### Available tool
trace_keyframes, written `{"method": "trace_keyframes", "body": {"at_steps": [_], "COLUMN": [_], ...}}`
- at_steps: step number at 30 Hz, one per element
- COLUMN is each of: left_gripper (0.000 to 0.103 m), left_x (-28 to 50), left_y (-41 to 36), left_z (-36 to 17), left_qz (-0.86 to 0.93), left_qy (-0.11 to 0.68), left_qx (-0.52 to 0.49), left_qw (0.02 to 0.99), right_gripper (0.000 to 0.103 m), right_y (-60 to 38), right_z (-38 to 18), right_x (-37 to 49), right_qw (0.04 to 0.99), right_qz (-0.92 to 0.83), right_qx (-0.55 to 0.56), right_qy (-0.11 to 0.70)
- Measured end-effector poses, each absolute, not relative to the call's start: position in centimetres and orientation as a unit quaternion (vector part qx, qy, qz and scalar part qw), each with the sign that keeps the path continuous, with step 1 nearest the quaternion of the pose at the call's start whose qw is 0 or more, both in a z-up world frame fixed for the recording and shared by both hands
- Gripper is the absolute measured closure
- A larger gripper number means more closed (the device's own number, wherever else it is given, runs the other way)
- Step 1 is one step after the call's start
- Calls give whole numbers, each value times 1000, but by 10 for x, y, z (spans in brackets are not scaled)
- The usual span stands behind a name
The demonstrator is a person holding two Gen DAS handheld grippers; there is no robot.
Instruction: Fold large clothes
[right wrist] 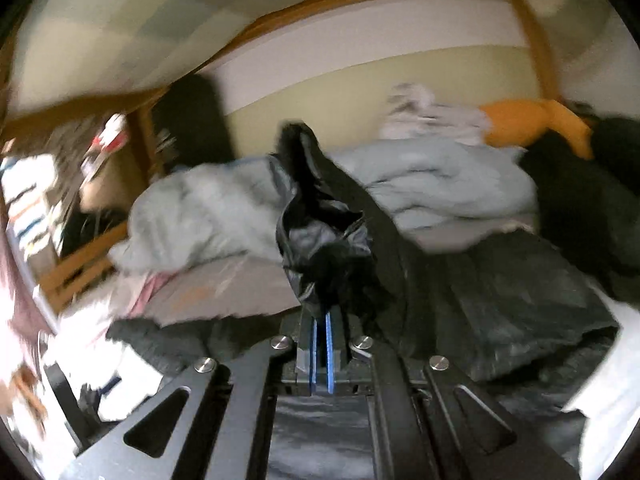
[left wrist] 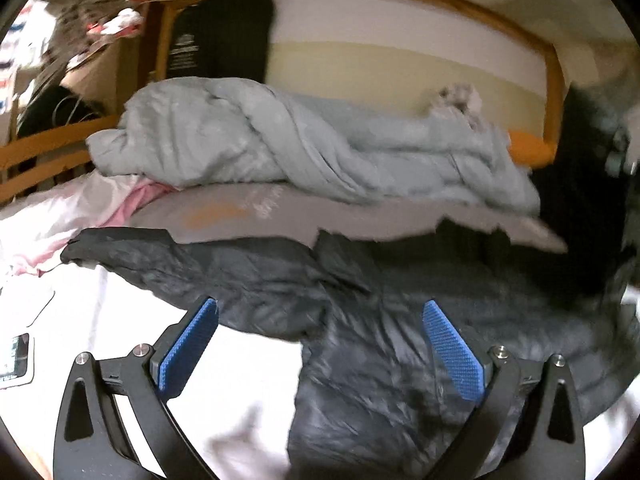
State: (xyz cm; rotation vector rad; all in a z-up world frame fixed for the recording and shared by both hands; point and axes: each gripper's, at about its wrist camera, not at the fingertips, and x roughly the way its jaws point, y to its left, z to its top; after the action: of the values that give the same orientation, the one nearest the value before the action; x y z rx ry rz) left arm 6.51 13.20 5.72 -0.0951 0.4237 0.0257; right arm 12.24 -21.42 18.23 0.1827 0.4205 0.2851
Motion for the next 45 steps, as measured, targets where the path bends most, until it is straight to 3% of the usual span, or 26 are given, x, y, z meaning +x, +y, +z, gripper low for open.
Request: {"method": "trace_keyframes", "body": {"at_steps": [4,16,18,20,22,24,31,40,45], "left_gripper": [5,5,5,5,5,5,5,5,5], "left_x": [67,77,76,74,74,74,75,84,84], "left_y": [154,170,169,169,170,170,167,148,143], "left_z": [69,61,63,65,66,65,63,47,51], "left_qz": [46,4,1,-2,-2,-5,-9,-48,-35], "left_qy": [216,260,257,253,251,255,261,295,285], "left_qx": [-52,-86,-87,-92,-98,-102,-108,-94,-82], "left_qw": [974,962,962,963,963,962,959,950,955], "right_gripper": [99,98,93,80,51,43,43,43,43], "right_y": [-150,-10,-6,-6,-17,-35,-119,-286,-302], "right_z": [169,79,75,73,80,89,101,57,41], "right_x": [134,212,215,213,205,195,168,157,183], "right_qw": [957,936,931,929,932,938,931,881,859], "right_qz": [164,149,144,140,138,134,71,-50,-34], "right_qx": [60,8,-3,-9,-7,-4,-31,66,44], "right_qy": [232,320,336,343,334,321,357,465,510]}}
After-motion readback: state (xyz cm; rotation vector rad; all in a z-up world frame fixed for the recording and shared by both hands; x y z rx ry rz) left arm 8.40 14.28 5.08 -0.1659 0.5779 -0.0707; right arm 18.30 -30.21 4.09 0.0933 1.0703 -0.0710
